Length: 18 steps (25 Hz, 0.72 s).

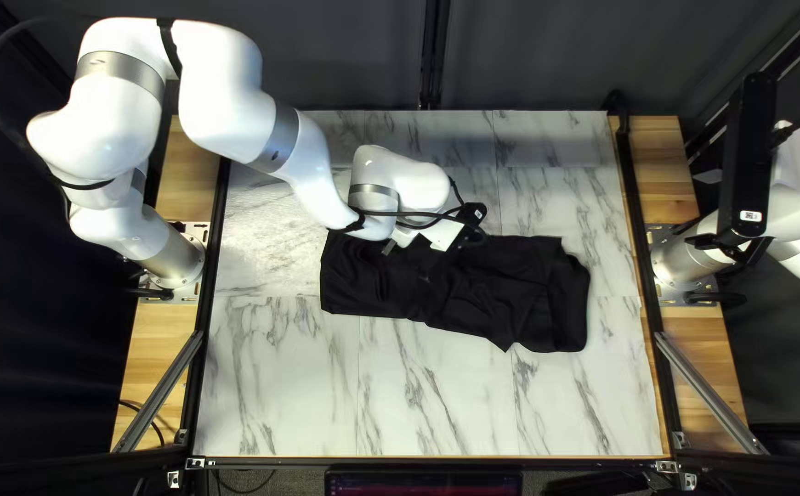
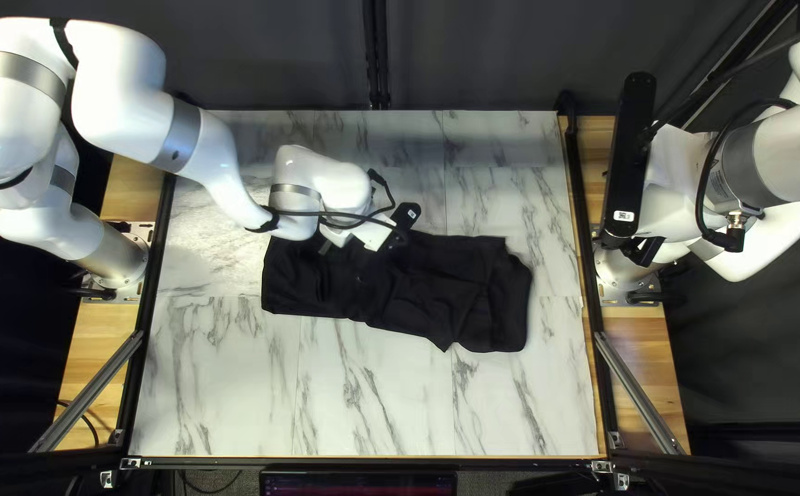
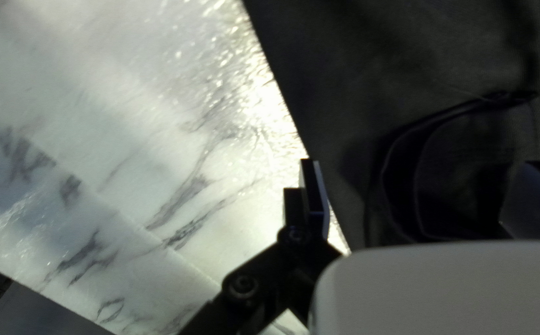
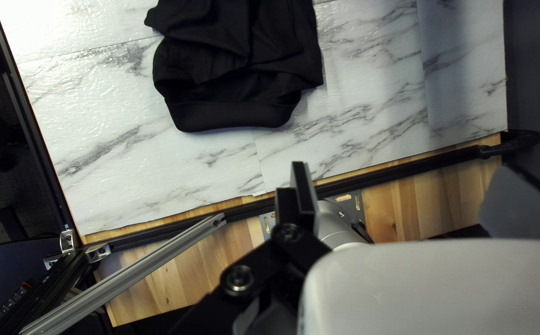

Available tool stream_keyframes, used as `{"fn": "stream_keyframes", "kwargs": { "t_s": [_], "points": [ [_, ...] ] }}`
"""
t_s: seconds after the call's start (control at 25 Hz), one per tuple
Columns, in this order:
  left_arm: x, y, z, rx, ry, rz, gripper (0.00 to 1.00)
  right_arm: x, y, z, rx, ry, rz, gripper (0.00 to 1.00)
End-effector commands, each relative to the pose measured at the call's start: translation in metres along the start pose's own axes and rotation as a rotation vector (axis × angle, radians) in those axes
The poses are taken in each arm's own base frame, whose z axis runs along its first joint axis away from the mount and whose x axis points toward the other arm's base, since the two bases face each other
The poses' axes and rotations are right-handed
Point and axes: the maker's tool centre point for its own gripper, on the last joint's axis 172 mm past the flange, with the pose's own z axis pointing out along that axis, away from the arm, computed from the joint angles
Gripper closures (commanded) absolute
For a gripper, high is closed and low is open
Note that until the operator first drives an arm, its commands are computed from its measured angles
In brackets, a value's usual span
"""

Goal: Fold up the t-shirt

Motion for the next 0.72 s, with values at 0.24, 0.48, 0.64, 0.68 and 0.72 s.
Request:
{"fn": "stream_keyframes", "kwargs": {
  "t_s": [0.24, 0.48, 0.64, 0.68, 0.72],
  "points": [
    [-0.029, -0.021, 0.001, 0.019, -0.059, -0.035, 0.0, 0.0, 0.0, 0.0, 0.0, 0.0, 0.0, 0.0],
    [-0.027, -0.046, -0.011, 0.04, -0.077, -0.038, 0.0, 0.0, 0.0, 0.0, 0.0, 0.0, 0.0, 0.0],
    [-0.012, -0.059, -0.012, 0.045, -0.073, -0.026, 0.0, 0.0, 0.0, 0.0, 0.0, 0.0, 0.0, 0.0],
    [-0.01, -0.061, -0.012, 0.046, -0.072, -0.024, 0.0, 0.0, 0.0, 0.0, 0.0, 0.0, 0.0, 0.0],
    [-0.009, -0.061, -0.012, 0.046, -0.071, -0.023, 0.0, 0.0, 0.0, 0.0, 0.0, 0.0, 0.0, 0.0]
  ]
}}
